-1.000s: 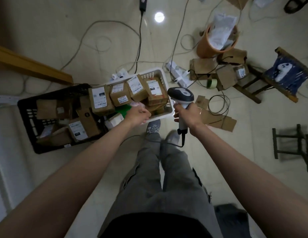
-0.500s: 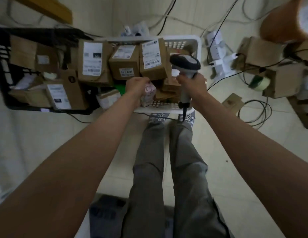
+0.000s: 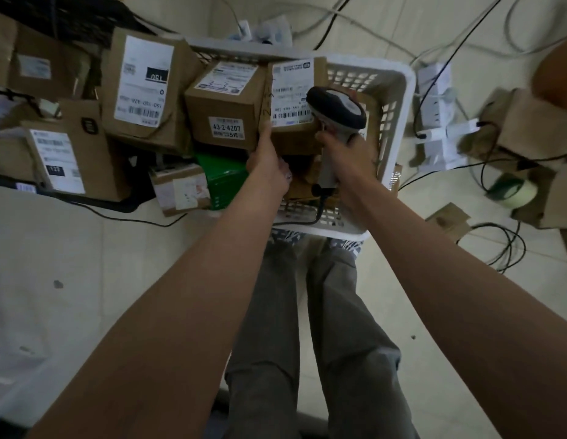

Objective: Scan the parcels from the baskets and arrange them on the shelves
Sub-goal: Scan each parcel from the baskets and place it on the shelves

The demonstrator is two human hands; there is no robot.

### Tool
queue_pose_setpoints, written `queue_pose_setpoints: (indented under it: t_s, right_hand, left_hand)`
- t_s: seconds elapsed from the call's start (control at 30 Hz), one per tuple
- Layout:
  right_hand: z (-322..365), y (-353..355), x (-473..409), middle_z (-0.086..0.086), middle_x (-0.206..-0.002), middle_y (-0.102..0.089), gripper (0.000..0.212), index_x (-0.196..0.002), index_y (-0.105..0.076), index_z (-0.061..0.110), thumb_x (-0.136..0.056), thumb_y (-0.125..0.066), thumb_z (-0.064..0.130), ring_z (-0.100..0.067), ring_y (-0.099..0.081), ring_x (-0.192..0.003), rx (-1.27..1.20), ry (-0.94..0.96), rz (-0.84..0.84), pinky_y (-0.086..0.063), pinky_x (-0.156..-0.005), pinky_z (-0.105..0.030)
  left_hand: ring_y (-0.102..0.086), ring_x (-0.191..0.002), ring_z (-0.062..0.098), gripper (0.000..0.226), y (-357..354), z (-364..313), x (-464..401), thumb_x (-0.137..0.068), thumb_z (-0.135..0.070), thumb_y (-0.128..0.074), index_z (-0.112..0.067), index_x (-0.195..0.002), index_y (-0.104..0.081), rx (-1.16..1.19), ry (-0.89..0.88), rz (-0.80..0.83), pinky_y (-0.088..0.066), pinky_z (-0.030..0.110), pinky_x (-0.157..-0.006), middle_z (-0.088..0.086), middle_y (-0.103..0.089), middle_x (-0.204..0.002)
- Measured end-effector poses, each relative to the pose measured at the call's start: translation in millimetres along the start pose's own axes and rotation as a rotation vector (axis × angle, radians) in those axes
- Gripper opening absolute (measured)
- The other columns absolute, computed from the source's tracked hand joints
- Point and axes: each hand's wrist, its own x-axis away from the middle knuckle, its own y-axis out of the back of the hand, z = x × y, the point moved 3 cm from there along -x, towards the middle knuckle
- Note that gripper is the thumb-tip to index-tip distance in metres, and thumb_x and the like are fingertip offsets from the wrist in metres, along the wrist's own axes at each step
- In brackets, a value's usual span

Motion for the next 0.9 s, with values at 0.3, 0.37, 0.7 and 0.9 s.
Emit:
queue_pose_setpoints:
  t_s: [0.3, 0.37, 0.7, 0.9]
  right_hand:
    - [-1.0, 8.7, 10.6, 0.005, -0.107, -0.069, 0.024, -0.112, -0.057, 0.03, -0.093, -0.067, 0.018, -0.005, -0.067, -0.098, -0.086, 0.055, 0.043, -0.058, -0.082, -0.029]
    - [-4.8, 16.4, 20.2, -0.003, -0.12, -0.068, 0.031, -0.123, -0.057, 0.024, -0.094, -0.067, 0.018, -0.02, -0.064, -0.114, -0.122, 0.028, 0.059, -0.055, -0.098, -0.048]
    - [-17.8, 73.9, 88.4, -0.013, -0.121, -0.07, 0.035, -0.13, -0.06, 0.006, -0.096, -0.065, 0.011, -0.029, -0.068, -0.112, -0.149, -0.04, -0.007, -0.059, -0.092, -0.048]
    - [7.2, 97.6, 146.3, -0.013, -0.118, -0.071, 0.034, -0.131, -0.059, 0.003, -0.097, -0.063, 0.007, -0.016, -0.072, -0.098, -0.13, -0.008, 0.001, -0.061, -0.078, -0.036]
  left_hand:
    - [-0.067, -0.112, 0.024, 0.052, -3.9, 7.0, -2.2, -0.089, -0.038, -0.074, -0.015, -0.134, -0.059, 0.056, 0.006, 0.04, -0.055, 0.04, -0.101, 0.013, -0.068, -0.123]
    - [-0.065, -0.114, 0.025, 0.053, -1.9, 10.2, 2.5, -0.088, -0.034, -0.075, -0.02, -0.137, -0.058, 0.041, -0.015, 0.07, -0.054, 0.042, -0.102, 0.012, -0.067, -0.126]
    - [-0.065, -0.115, 0.027, 0.054, 21.2, 29.8, 57.4, -0.086, -0.024, -0.075, -0.016, -0.137, -0.058, -0.165, -0.023, 0.226, -0.06, 0.039, -0.09, 0.014, -0.067, -0.126]
    - [-0.064, -0.113, 0.026, 0.022, 45.6, 29.6, 129.4, -0.093, -0.022, -0.067, -0.015, -0.114, -0.066, -0.237, -0.002, 0.38, -0.056, 0.034, -0.096, 0.013, -0.069, -0.12]
